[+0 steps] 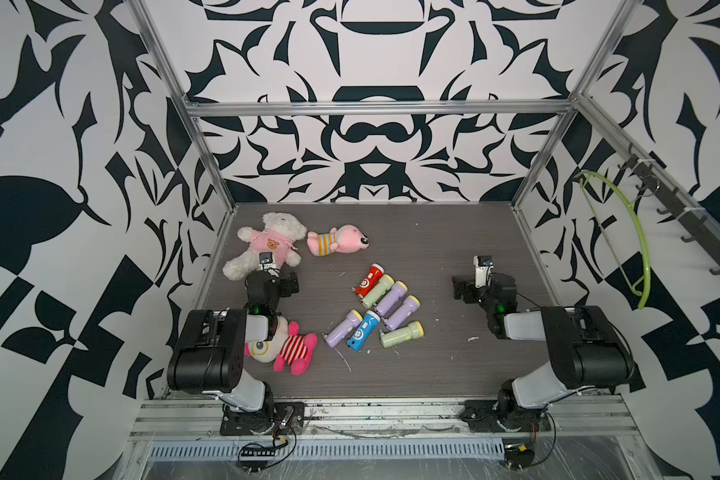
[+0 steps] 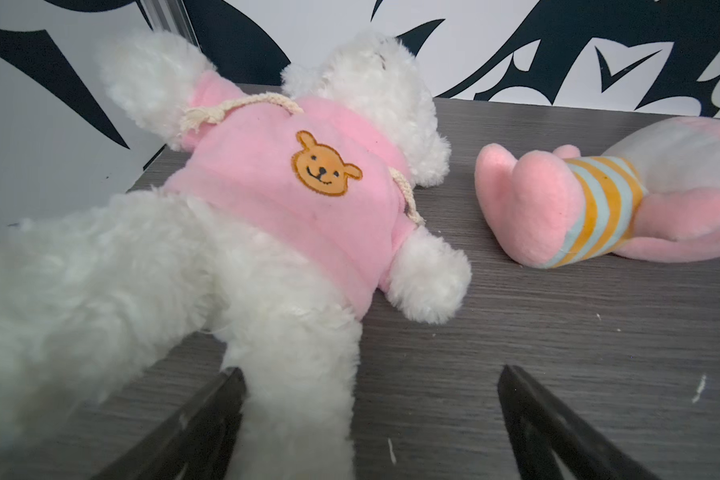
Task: Close the plug at the bottom of the flashlight
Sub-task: Pick up the flashlight from the center of the board.
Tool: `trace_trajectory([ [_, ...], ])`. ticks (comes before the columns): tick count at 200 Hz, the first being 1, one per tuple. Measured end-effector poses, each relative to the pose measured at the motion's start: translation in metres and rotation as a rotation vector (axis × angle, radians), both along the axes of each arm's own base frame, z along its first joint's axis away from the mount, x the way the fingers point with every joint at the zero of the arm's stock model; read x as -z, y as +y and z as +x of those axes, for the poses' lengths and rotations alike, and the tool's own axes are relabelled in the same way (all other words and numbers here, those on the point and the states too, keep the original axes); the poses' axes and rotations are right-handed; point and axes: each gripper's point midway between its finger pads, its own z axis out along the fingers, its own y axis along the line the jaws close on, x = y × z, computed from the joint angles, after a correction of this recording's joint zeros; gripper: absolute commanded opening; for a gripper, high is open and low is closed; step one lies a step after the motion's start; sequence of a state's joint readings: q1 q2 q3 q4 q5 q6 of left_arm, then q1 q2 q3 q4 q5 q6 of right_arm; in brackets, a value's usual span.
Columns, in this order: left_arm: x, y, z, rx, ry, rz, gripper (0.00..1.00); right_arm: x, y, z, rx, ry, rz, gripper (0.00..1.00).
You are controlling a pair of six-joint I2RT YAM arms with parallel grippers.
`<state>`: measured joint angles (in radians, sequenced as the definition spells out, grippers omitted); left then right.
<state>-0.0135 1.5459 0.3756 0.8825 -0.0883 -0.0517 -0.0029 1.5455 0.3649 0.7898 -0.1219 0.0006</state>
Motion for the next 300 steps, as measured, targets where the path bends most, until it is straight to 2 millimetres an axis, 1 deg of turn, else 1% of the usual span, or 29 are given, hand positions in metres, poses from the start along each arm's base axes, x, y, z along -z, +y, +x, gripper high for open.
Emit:
trace_trajectory([
  [63,0.003,-0.005,-0.001,0.032,0.012,-0.013,0.99,0.000,-0.001,0.000,0.003,0.000,-0.002,1.00],
  [194,0.003,-0.007,-0.001,0.039,0.012,-0.016,0.99,0.000,-0.001,0.000,0.003,0.000,-0.002,1.00],
  [227,0.000,-0.007,-0.004,0.038,0.022,-0.017,0.99,0.004,-0.006,0.001,0.038,0.041,-0.018,1.00],
  [235,-0.006,-0.005,-0.006,0.030,0.017,-0.017,0.99,0.004,-0.008,0.003,0.050,0.069,-0.026,1.00],
  [244,-0.015,-0.003,-0.007,0.016,0.003,-0.015,0.99,-0.003,-0.010,0.010,0.066,0.085,-0.039,1.00],
  [256,-0.032,0.000,-0.009,-0.007,-0.025,-0.014,0.99,-0.022,-0.010,0.022,0.092,0.068,-0.064,1.00],
  [269,-0.052,0.002,-0.009,-0.029,-0.058,-0.015,0.99,-0.043,-0.006,0.030,0.115,0.038,-0.095,1.00],
  [285,-0.084,0.003,-0.006,-0.051,-0.100,-0.028,0.99,-0.064,0.010,0.033,0.115,0.019,-0.126,1.00],
  [300,-0.119,0.002,0.002,-0.069,-0.128,-0.062,0.99,-0.081,0.028,0.034,0.099,0.022,-0.147,1.00],
])
